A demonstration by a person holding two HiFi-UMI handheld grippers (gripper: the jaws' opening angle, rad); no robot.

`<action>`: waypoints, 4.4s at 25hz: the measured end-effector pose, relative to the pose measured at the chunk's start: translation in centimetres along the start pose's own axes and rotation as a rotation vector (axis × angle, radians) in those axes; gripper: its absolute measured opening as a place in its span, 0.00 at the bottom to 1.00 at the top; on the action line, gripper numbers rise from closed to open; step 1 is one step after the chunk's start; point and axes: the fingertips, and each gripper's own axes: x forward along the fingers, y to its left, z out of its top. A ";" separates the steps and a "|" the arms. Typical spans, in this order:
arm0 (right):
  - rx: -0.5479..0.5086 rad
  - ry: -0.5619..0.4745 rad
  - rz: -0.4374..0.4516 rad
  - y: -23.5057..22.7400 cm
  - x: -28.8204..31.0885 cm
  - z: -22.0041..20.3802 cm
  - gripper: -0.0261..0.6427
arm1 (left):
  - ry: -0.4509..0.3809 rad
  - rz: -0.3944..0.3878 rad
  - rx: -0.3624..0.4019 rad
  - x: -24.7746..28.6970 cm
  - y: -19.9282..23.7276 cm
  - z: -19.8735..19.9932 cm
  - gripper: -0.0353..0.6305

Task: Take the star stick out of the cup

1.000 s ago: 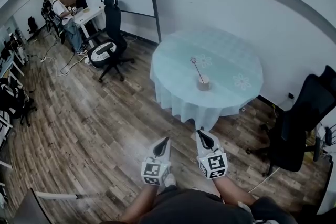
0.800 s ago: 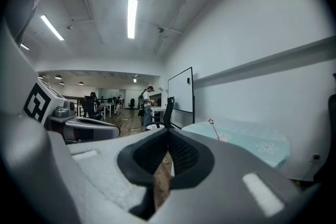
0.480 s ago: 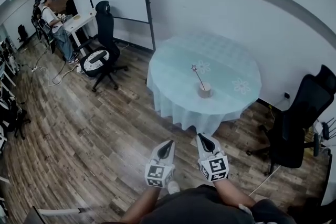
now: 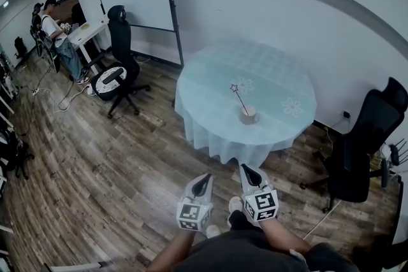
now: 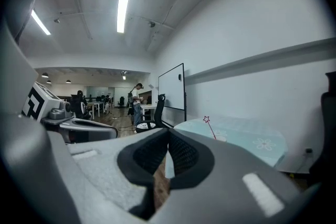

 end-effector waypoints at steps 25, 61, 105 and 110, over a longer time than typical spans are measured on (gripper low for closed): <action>0.054 0.017 0.066 -11.6 11.8 0.7 0.04 | 0.051 0.073 0.013 15.8 4.2 1.8 0.06; 0.053 0.070 0.077 -19.2 21.2 0.1 0.04 | 0.105 0.077 0.007 28.2 8.4 2.3 0.06; -0.070 0.419 -0.076 -24.5 34.0 -9.0 0.14 | 0.164 -0.054 -0.088 38.8 17.0 -0.7 0.06; -0.086 0.442 -0.045 -24.8 35.2 -9.9 0.14 | 0.182 -0.035 -0.086 39.0 17.2 -1.3 0.06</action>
